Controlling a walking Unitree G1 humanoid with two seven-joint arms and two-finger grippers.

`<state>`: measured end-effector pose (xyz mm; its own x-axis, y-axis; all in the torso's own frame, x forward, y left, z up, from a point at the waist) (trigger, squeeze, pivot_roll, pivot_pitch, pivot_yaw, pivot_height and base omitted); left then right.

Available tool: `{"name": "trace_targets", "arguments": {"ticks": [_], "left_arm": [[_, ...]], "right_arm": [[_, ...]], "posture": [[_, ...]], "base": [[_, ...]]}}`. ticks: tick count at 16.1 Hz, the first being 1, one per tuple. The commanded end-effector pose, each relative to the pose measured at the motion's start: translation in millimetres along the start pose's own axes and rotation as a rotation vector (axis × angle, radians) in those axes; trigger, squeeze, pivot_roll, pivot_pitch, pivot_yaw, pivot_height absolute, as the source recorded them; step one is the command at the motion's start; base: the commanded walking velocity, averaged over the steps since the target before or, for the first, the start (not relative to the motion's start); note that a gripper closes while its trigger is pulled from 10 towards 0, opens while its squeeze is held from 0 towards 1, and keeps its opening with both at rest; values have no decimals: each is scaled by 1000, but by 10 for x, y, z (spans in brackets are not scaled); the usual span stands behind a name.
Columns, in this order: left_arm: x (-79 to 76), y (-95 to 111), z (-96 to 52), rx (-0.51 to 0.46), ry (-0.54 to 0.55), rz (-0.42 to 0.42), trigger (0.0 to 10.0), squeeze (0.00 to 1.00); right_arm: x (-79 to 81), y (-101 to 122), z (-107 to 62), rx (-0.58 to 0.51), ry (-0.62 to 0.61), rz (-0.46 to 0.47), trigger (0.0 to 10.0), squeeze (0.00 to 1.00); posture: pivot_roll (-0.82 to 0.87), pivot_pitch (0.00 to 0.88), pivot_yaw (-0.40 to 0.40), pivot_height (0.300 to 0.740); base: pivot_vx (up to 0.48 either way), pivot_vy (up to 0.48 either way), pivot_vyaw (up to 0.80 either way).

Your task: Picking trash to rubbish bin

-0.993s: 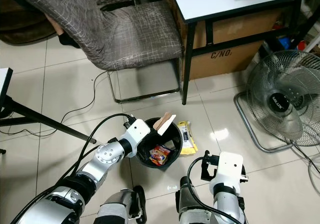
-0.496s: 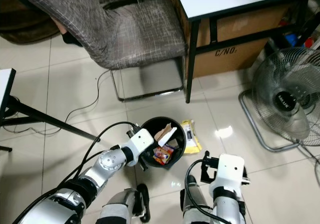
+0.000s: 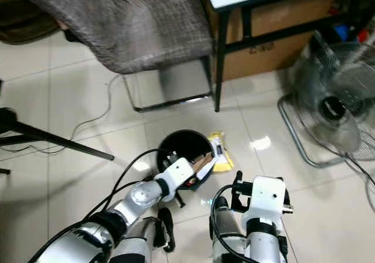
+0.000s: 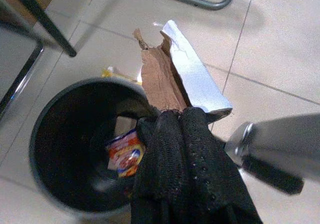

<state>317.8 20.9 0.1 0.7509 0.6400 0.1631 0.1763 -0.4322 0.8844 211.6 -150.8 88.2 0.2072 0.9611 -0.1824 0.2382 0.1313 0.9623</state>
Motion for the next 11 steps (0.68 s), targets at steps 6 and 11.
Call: {"name": "trace_targets", "arguments": {"ticks": [6,11], "left_arm": [[128,-114,-17,55,147,-41,10000,0],[423,-83,-68,81,270,-57,10000,0]], "right_arm": [[126,125,-56,11,25,66,10000,0],[135,184,-31,1,35,78,10000,0]], "posture": [[-201,418,93,740],[-201,409,94,740]], "base": [[0,0,0],[0,0,0]]}}
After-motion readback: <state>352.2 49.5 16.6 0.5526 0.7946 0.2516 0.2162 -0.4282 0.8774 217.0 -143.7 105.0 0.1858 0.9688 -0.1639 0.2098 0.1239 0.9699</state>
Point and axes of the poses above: a point about 5 cm out from each wrist's last joint towards the gripper, its own z axis pointing out of the wrist towards the gripper, its own y axis along the axis of the wrist's last joint, x = y × z, the point moved 4 cm from there along z, pointing out of the wrist towards the gripper, and after that the axes turned 7 degrees about -z, right-handed, at the moved point
